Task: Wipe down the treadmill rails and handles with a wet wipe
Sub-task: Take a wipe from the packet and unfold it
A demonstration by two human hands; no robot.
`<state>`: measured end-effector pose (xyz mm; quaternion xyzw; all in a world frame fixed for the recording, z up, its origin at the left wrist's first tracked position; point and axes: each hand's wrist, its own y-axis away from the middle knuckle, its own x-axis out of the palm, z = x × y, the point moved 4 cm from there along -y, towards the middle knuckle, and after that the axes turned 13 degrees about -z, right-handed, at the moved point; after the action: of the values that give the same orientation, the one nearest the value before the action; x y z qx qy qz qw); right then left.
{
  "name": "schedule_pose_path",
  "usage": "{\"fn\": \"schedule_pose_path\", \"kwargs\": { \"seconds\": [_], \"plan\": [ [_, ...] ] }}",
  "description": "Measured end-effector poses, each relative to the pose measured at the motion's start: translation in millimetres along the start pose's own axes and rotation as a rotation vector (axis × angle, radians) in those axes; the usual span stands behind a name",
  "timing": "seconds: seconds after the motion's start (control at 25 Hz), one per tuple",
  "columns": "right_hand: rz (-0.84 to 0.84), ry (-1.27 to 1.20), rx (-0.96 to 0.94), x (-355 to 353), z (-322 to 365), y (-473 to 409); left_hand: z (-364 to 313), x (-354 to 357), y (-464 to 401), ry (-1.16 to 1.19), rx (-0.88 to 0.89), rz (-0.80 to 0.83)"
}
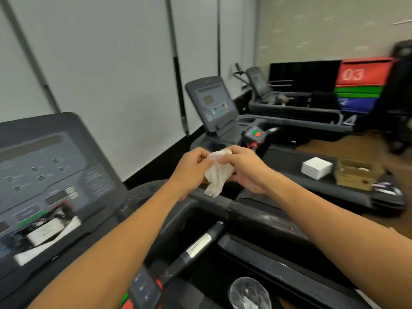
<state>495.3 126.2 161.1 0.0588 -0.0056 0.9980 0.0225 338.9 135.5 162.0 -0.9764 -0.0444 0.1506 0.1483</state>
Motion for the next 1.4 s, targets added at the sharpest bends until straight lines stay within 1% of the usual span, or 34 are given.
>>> {"fn": "schedule_pose_path", "kwargs": {
  "seconds": [0.08,0.16,0.24,0.32,0.44,0.56,0.64,0.76,0.84,0.88,0.92,0.96,1.0,1.04,1.08,1.16,1.28,1.4],
  "plan": [
    [-0.070,0.050,-0.032,-43.6,0.2,10.1,-14.8,45.2,2.8,0.074,-0.002,0.098],
    [-0.198,0.147,-0.088,-85.9,2.4,20.0,-26.2,86.7,7.9,0.103,-0.022,0.194],
    [-0.311,0.197,-0.104,-123.6,4.7,27.9,-33.7,119.3,13.8,0.071,-0.014,0.249],
    [-0.388,0.213,-0.091,-157.0,4.6,35.8,-39.0,145.4,18.3,0.014,0.005,0.259],
    [-0.453,0.248,-0.080,-198.4,1.6,47.4,-47.6,175.7,27.4,-0.106,0.083,0.323],
    [-0.488,0.266,-0.085,-229.7,1.9,54.0,-56.9,197.5,37.8,-0.283,0.245,0.409],
    [-0.509,0.329,-0.107,-246.6,4.0,56.8,-63.3,208.4,42.7,-0.341,0.325,0.412],
    [-0.491,0.469,-0.154,-262.2,9.0,57.0,-72.5,217.7,47.6,-0.364,0.319,0.375],
    [-0.450,0.521,-0.193,-268.0,12.0,55.1,-76.6,221.1,47.4,-0.345,0.275,0.280],
    [-0.430,0.549,-0.212,-270.6,12.7,54.2,-77.3,224.2,48.1,-0.255,0.181,0.231],
    [-0.423,0.580,-0.228,-272.3,12.7,53.6,-75.9,229.2,51.3,-0.083,0.016,0.207],
    [-0.429,0.593,-0.236,-274.0,11.7,52.8,-72.9,237.8,57.5,0.107,-0.187,0.228],
    [-0.441,0.578,-0.229,-275.7,10.1,52.2,-69.6,248.4,65.5,0.257,-0.371,0.292],
    [-0.445,0.531,-0.204,-277.7,7.1,50.9,-65.7,257.9,72.5,0.331,-0.471,0.352],
    [-0.441,0.475,-0.170,-280.3,3.9,49.3,-61.4,265.2,77.4,0.331,-0.496,0.394],
    [-0.421,0.405,-0.109,-290.0,0.6,47.2,-54.6,272.6,79.1,0.240,-0.425,0.390],
    [-0.400,0.458,-0.080,-311.6,1.8,47.1,-48.9,267.6,68.5,0.084,-0.339,0.256],
    [-0.405,0.515,-0.083,-328.4,8.1,47.9,-54.3,263.9,58.9,0.043,-0.295,0.267]
  ]
}}
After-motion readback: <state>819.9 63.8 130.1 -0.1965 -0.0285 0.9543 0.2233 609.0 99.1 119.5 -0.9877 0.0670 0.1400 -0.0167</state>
